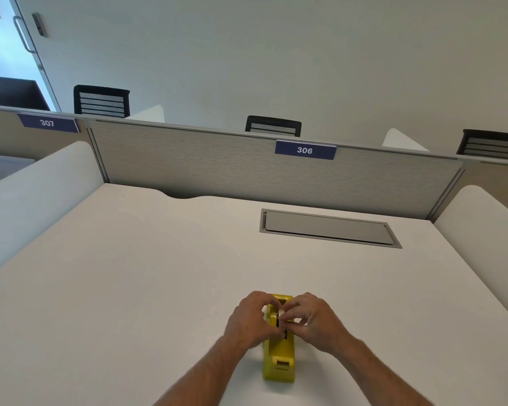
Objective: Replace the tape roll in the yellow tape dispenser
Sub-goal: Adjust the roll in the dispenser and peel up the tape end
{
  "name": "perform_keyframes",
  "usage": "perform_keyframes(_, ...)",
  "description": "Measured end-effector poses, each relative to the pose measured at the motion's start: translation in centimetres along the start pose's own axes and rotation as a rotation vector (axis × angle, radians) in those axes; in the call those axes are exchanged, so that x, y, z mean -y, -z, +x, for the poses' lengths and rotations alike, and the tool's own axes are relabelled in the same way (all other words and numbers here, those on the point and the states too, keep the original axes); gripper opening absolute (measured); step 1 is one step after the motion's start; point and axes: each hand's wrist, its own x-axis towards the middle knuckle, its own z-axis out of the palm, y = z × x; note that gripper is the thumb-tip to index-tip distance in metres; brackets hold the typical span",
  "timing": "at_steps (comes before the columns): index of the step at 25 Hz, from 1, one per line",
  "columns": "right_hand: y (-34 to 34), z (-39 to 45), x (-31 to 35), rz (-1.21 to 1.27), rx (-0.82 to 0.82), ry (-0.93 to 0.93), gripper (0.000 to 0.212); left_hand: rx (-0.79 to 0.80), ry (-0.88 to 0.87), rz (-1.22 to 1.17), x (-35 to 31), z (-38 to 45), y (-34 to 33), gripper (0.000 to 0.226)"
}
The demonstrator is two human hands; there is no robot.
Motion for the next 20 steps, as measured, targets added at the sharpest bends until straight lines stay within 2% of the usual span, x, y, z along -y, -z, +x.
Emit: perform_keyframes(20, -0.12, -0.26, 0.00, -0.014, -0.006, 0.008, 0.012, 0.000, -0.003, 0.017, -0.26, -0.11, 0.25, 0.055)
